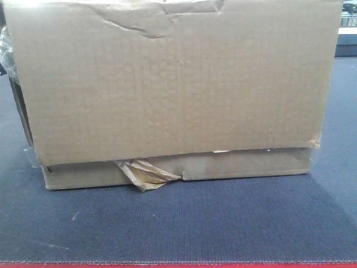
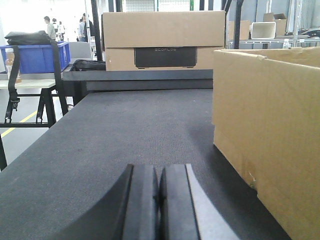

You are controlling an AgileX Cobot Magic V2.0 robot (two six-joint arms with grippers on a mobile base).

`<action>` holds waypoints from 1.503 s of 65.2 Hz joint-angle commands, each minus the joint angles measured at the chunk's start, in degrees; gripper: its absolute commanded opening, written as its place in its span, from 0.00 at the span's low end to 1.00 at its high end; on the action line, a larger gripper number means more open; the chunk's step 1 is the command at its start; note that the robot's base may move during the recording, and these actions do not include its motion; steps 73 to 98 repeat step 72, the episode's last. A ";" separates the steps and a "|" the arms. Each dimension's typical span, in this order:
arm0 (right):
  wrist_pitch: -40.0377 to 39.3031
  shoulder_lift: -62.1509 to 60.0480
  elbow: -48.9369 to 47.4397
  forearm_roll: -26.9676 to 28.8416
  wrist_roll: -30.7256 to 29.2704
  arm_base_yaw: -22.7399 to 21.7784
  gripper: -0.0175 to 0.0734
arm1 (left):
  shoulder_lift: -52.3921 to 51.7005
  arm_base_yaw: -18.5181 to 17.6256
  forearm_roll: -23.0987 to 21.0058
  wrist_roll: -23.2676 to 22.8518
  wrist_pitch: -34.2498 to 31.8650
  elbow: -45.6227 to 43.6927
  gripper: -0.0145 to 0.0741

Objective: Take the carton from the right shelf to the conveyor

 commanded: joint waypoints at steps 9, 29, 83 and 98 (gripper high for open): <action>-1.81 -0.27 0.07 -0.34 -0.38 -0.31 0.12 | -0.25 0.20 -0.21 0.05 -0.98 -0.13 0.17; -1.81 -0.27 0.07 -0.34 -0.38 -0.31 0.12 | -0.25 0.20 -0.21 0.05 -0.98 -0.13 0.17; -1.81 -0.27 0.07 -0.34 -0.38 -0.31 0.12 | -0.25 0.20 -0.21 0.05 -0.98 -0.13 0.17; -1.81 -0.27 0.07 -0.34 -0.38 -0.31 0.12 | -0.25 0.20 -0.21 0.05 -0.98 -0.13 0.17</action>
